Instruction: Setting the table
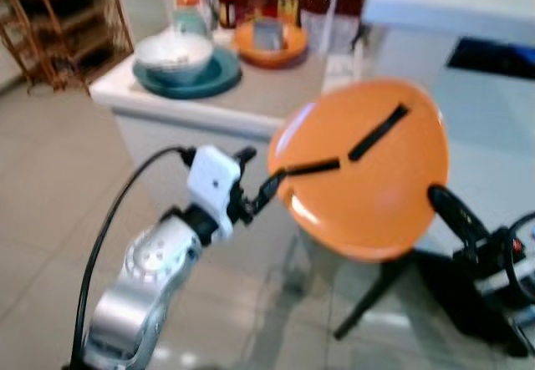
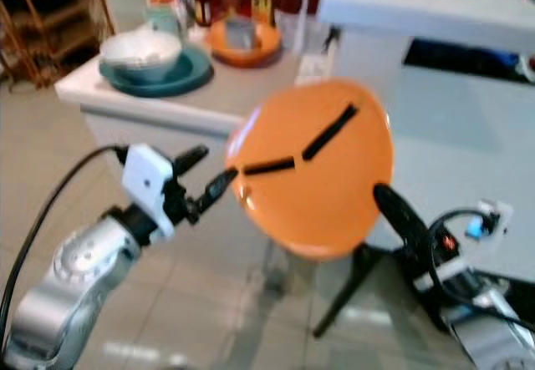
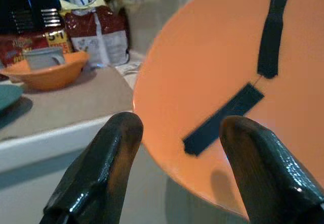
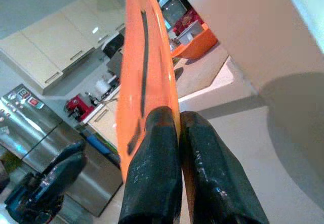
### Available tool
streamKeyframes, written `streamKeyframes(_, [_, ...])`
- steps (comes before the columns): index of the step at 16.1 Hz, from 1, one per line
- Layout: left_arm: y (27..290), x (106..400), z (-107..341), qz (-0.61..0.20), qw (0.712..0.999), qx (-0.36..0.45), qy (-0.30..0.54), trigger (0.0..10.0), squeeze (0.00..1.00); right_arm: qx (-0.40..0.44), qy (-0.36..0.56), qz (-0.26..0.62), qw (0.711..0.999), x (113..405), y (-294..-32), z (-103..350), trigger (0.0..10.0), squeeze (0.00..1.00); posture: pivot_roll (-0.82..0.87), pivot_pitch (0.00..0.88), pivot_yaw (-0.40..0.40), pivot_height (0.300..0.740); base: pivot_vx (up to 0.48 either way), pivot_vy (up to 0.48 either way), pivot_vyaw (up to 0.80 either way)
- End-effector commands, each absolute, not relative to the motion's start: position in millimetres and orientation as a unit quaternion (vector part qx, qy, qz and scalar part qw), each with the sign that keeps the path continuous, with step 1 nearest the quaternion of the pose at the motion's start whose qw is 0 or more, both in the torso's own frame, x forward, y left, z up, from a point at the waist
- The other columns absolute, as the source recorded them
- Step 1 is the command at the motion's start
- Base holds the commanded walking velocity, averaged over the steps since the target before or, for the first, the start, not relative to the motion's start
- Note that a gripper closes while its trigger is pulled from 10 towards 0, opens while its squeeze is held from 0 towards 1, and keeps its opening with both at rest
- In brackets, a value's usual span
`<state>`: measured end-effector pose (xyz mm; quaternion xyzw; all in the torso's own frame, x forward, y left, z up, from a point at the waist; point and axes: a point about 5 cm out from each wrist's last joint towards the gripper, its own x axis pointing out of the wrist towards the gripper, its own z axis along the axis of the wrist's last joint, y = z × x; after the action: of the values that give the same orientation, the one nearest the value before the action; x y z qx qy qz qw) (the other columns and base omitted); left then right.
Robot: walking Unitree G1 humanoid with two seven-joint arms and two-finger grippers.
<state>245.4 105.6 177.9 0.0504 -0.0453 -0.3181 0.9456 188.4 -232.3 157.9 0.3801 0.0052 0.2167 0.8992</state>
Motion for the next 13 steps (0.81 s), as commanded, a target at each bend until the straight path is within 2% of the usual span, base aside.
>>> streamKeyframes(1, [108.7, 245.8, 177.1, -0.313, 0.947, 0.054, -0.041, 10.0, 0.0, 0.374, -0.019, 0.227, 0.899, 191.0, -230.2, 167.7, 10.0, 0.0, 0.02, 0.052, -0.032, 0.74, 0.0, -0.472, 0.0])
streamKeyframes(6, [107.6, 261.1, 179.0, -0.278, 0.958, 0.053, -0.046, 10.0, 0.0, 0.384, -0.04, 0.121, 0.914, 204.4, -248.5, 162.5, 10.0, 0.0, 0.02, 0.059, -0.034, 0.74, 0.0, -0.472, 0.0])
streamKeyframes(10, [109.4, 271.2, 179.7, -0.245, 0.967, 0.06, -0.044, 10.0, 0.0, 0.404, -0.091, 0.038, 0.91, 218.3, -256.5, 175.3, 10.0, 0.0, 0.01, 0.065, -0.02, 0.74, 0.0, -0.472, 0.0])
streamKeyframes(11, [108.9, 272.5, 179.9, -0.243, 0.967, 0.06, -0.045, 10.0, 0.0, 0.401, -0.101, -0.006, 0.91, 222.9, -262.1, 176.5, 10.0, 0.0, 0.01, 0.065, -0.019, 0.74, 0.0, -0.472, 0.0])
streamKeyframes(13, [108.5, 273.2, 180.0, -0.239, 0.968, 0.063, -0.046, 10.0, 0.0, 0.424, -0.119, -0.063, 0.896, 229.2, -271.6, 177.0, 10.0, 0.0, 0.01, 0.066, -0.02, 0.74, 0.0, -0.472, 0.0])
